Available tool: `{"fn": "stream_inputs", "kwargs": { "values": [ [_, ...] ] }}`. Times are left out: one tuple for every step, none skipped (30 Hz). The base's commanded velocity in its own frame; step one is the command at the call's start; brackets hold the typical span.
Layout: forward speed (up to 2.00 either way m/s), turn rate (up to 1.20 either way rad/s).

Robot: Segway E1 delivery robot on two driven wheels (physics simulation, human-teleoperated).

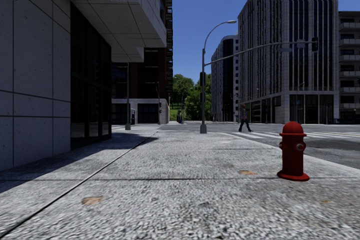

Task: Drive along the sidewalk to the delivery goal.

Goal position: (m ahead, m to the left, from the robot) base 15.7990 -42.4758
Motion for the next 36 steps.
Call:
{"fn": "stream_inputs", "kwargs": {
  "values": [
    [2.0,0.0],
    [2.0,0.0],
    [2.0,0.0],
    [2.0,0.0],
    [2.0,0.0],
    [2.0,0.0],
    [2.0,0.0],
    [2.0,0.0],
    [2.0,0.0],
    [2.0,0.0],
    [2.0,0.0],
    [2.0,0.0],
    [2.0,0.0],
    [2.0,0.0],
    [2.0,0.0],
    [2.0,0.0],
    [2.0,0.0],
    [2.0,0.0],
    [2.0,0.0],
    [2.0,0.0],
    [2.0,0.0],
    [2.0,0.0],
    [2.0,0.0],
    [2.0,0.0],
    [2.0,0.0],
    [2.0,0.0],
    [2.0,0.0],
    [2.0,0.0],
    [2.0,0.0],
    [2.0,-0.05],
    [2.0,-0.05],
    [2.0,-0.08],
    [2.0,-0.1],
    [2.0,-0.12],
    [2.0,-0.12],
    [2.0,-0.13]
  ]
}}
